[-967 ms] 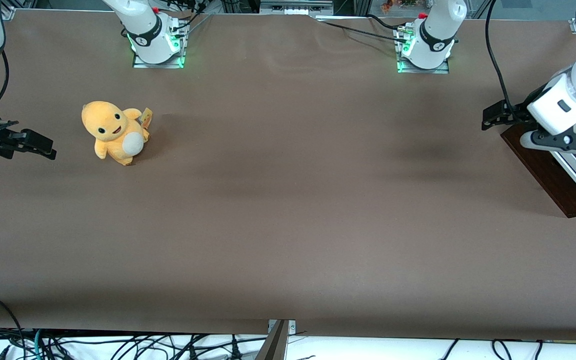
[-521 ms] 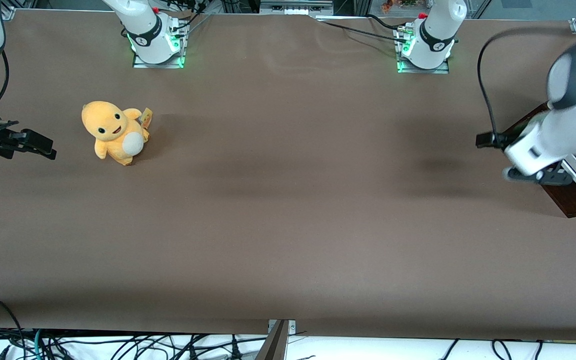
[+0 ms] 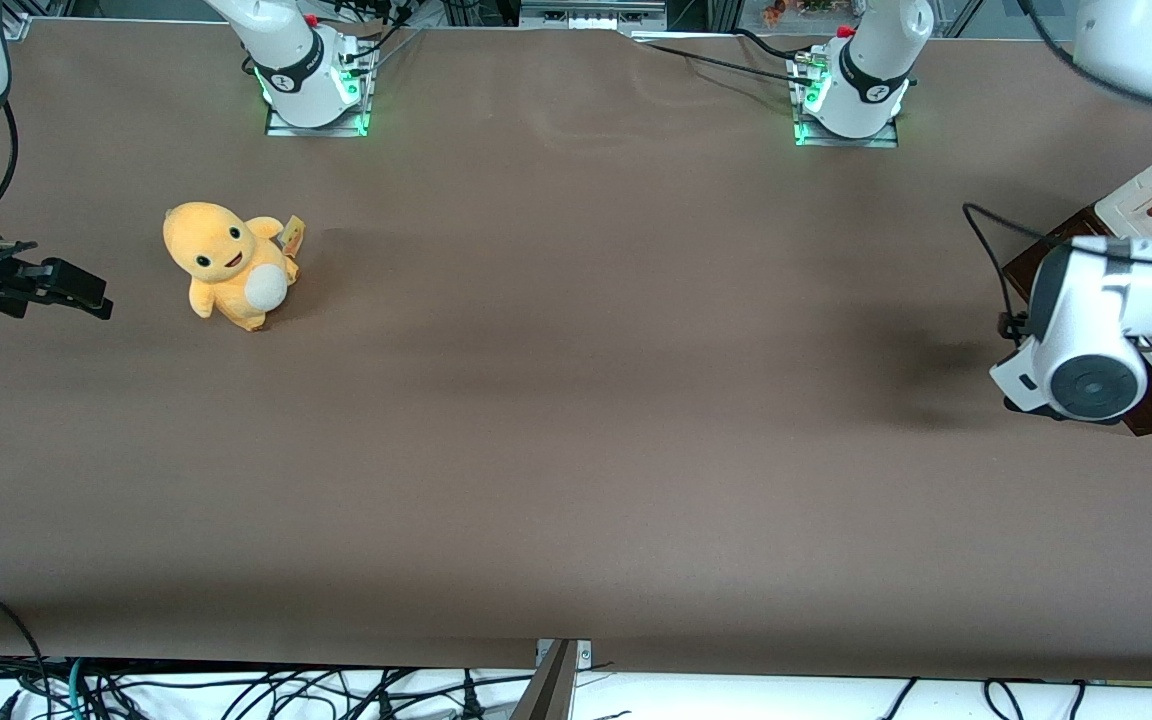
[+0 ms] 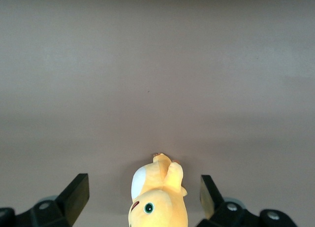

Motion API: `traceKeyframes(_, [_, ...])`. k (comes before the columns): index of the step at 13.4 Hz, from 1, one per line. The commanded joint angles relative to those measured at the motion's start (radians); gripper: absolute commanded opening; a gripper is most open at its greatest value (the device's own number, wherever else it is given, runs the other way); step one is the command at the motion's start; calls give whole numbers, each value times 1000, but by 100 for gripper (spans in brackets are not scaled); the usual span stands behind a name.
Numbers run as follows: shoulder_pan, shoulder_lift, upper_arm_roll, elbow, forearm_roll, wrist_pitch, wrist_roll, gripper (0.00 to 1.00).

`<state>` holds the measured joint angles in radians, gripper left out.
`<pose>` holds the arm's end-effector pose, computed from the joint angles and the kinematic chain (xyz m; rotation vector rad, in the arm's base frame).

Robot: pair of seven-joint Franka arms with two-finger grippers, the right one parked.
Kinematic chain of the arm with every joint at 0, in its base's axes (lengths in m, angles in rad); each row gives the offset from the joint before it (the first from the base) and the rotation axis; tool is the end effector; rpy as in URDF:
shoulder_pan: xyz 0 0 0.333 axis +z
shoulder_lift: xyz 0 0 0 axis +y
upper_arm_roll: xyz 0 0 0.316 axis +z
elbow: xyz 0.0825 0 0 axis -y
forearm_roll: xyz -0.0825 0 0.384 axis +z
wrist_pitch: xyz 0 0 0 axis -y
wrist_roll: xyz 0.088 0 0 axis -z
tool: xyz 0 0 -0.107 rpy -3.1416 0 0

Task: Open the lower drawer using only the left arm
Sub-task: 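Lower the left gripper down to the white handle of the lower drawer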

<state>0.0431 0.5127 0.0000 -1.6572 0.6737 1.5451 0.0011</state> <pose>0.6093 0.0945 0.3009 -2.3763 0.1970 0.7843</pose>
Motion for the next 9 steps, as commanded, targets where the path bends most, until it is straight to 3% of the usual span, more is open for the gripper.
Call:
traceKeyframes(1, [4, 79, -6, 19, 159, -10, -79, 100])
traceKeyframes(6, [37, 173, -6, 13, 305, -13, -268, 100])
traceKeyframes(9, [60, 202, -2, 11, 348, -17, -328, 100])
